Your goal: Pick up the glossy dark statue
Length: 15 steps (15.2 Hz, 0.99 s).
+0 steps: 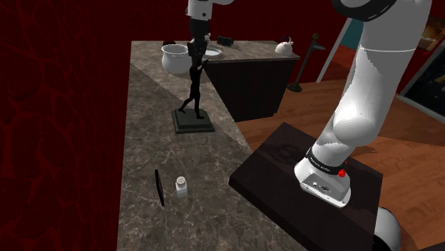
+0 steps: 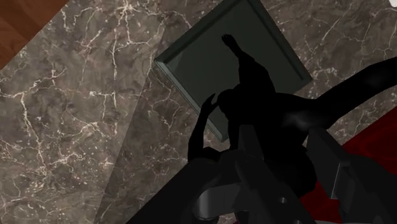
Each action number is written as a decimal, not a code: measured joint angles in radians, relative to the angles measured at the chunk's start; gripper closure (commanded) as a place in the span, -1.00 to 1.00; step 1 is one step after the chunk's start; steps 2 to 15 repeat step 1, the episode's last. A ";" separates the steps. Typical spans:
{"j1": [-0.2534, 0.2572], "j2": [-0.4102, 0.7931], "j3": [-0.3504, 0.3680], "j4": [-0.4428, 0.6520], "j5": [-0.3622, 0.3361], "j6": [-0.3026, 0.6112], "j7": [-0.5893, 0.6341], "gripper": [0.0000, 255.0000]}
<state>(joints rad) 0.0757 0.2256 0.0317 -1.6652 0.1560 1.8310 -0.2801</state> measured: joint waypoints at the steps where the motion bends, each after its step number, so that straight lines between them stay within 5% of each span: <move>1: -0.001 -0.004 -0.001 0.002 0.000 -0.007 -0.001 1.00; 15: -0.001 -0.004 -0.001 0.002 0.000 -0.007 -0.001 1.00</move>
